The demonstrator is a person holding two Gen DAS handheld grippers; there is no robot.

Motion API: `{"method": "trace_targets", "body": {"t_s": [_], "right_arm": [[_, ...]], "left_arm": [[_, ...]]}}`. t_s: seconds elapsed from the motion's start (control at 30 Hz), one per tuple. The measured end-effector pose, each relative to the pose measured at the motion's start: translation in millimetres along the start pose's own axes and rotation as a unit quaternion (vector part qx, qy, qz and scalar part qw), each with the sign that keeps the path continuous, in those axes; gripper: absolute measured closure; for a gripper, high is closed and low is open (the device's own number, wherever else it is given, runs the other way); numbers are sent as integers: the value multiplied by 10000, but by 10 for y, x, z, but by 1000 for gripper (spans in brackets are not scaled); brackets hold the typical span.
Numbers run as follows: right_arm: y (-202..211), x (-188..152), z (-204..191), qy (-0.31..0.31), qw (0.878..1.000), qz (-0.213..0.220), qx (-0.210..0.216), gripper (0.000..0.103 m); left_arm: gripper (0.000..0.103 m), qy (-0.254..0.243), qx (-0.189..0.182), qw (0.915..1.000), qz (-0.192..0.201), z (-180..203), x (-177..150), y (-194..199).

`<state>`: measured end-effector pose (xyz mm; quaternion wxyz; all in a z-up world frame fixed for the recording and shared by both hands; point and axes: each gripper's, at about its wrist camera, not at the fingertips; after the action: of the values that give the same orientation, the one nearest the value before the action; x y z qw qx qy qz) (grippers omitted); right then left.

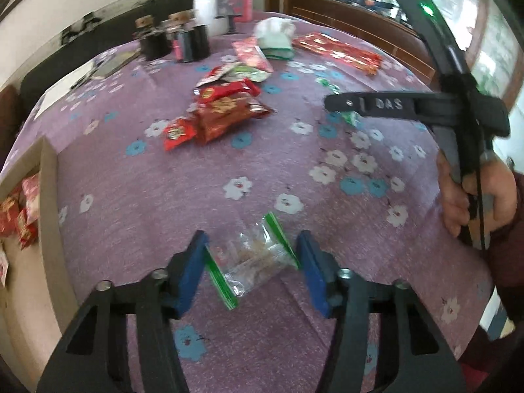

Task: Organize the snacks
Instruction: 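Grasp clear zip bag with left tool while right tool grasps green candy, both into tray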

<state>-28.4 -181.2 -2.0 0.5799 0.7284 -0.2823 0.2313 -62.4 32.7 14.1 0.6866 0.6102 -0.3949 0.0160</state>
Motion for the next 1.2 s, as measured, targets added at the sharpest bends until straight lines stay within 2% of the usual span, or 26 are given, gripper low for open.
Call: {"method": "trace_targets", "body": {"t_s": [0.1,0.4,0.5,0.67,0.77,0.97,1.2], "right_arm": [[14,-4,-1,-19,10000,43,-19,79],[111,-4,26,-96,9996,281,-6,79],[124,-11,4,-58,9995,320,-5,79],[277,32,-180,10,9988,394,282,79],[378,129,-485,184,9967,355,705,79],[318,305,-1387,757,9865,25,1451,80],[-39,244,-2542,1455,9656,-531,2087,80]], "left_arm": [[54,150,144,9997,84,-10,-42,26],[54,1165,-15,9921,455,-420,-135,478],[54,1468,183,9877,512,-732,-194,666],[54,1990,993,9741,409,-1460,-357,863],[54,2375,1191,9638,212,-1904,-450,829],[54,3093,1113,9444,-98,-2499,-604,568],[54,3299,1101,9371,-302,-2733,-517,307]]}}
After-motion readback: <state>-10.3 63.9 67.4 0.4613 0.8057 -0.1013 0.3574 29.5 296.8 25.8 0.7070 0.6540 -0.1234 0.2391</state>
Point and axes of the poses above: each gripper's, at about its wrist camera, not at the fingertips, and y roughly against the way its jaws point, z to its right, x to its top, and after that the axes turned 4 degrees about x, right-handed
